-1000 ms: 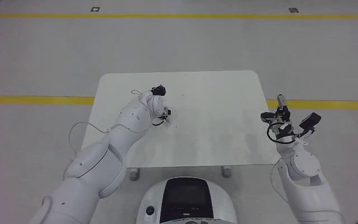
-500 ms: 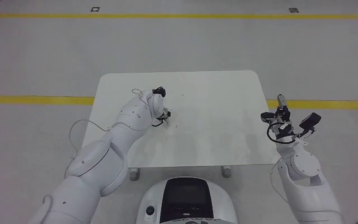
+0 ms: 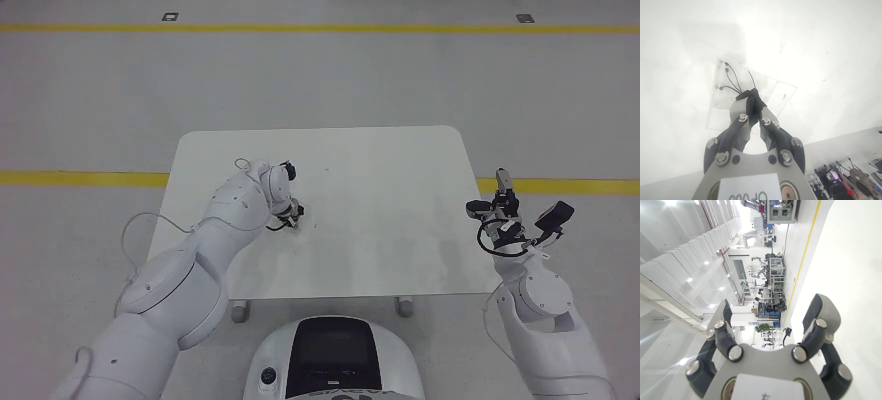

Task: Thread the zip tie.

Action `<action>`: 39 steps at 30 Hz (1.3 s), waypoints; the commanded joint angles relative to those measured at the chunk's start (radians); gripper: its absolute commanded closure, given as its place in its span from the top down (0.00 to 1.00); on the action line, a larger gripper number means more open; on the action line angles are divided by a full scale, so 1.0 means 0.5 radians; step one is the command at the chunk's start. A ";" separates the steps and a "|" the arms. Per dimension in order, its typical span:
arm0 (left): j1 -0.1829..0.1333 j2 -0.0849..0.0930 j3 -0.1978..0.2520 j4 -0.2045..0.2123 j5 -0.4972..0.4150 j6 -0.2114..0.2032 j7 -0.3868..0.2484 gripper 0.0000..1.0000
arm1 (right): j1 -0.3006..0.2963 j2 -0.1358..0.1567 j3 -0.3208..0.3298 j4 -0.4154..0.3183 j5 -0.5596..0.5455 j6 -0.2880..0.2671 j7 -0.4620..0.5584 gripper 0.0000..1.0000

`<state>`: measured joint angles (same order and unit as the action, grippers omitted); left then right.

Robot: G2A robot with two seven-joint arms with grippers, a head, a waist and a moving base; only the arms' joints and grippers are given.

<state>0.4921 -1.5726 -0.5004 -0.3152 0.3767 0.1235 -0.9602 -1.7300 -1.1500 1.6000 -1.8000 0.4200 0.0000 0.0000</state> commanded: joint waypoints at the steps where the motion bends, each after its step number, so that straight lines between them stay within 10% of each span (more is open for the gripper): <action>1: -0.001 0.005 -0.007 0.009 -0.020 0.001 -0.028 0.00 | 0.000 0.000 0.000 0.000 0.000 0.000 0.000 1.00; 20: 0.033 0.074 -0.012 -0.083 -0.049 0.084 -0.183 0.00 | 0.000 0.000 0.000 0.000 0.000 0.000 0.000 1.00; 39: 0.092 0.186 0.002 -0.367 0.032 0.193 -0.404 0.00 | 0.000 0.000 0.000 0.000 0.000 0.000 0.000 1.00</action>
<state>0.5368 -1.4833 -0.4936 -0.4924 0.3966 0.2093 -1.1793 -1.7300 -1.1500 1.6000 -1.8000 0.4200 0.0000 0.0000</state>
